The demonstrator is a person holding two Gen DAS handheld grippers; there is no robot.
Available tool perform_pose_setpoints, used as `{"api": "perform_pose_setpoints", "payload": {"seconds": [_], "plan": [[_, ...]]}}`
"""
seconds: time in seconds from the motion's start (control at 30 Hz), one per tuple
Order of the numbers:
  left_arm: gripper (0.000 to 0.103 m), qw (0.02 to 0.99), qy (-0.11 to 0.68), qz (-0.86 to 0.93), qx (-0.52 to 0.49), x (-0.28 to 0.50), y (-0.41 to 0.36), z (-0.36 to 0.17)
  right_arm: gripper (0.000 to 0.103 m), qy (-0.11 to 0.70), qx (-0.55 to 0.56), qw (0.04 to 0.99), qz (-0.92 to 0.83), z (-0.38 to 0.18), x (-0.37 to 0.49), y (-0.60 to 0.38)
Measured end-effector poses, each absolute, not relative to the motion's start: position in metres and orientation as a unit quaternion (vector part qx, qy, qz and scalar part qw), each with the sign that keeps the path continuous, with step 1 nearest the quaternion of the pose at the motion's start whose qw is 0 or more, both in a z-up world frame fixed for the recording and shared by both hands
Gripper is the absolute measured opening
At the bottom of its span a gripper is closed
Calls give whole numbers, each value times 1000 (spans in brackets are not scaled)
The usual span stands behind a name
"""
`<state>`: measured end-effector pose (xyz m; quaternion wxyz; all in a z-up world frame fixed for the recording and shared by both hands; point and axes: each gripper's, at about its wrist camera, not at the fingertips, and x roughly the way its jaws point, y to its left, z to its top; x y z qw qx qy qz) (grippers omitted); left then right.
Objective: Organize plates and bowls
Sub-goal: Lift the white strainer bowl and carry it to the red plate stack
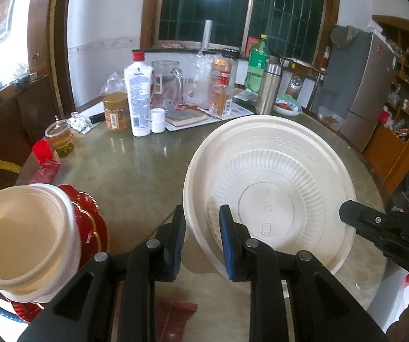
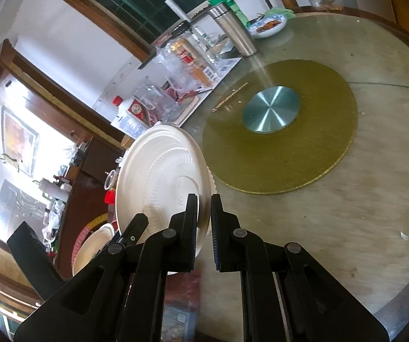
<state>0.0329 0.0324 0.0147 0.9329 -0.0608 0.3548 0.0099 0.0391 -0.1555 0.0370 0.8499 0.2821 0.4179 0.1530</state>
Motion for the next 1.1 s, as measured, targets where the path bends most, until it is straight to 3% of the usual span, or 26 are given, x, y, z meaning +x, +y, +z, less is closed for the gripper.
{"api": "perform_pose_setpoints", "payload": {"seconds": [1.1], "plan": [[22,941,306,111,-95,-14,138,52,9,426,225,832,276,64,53,-27]]}}
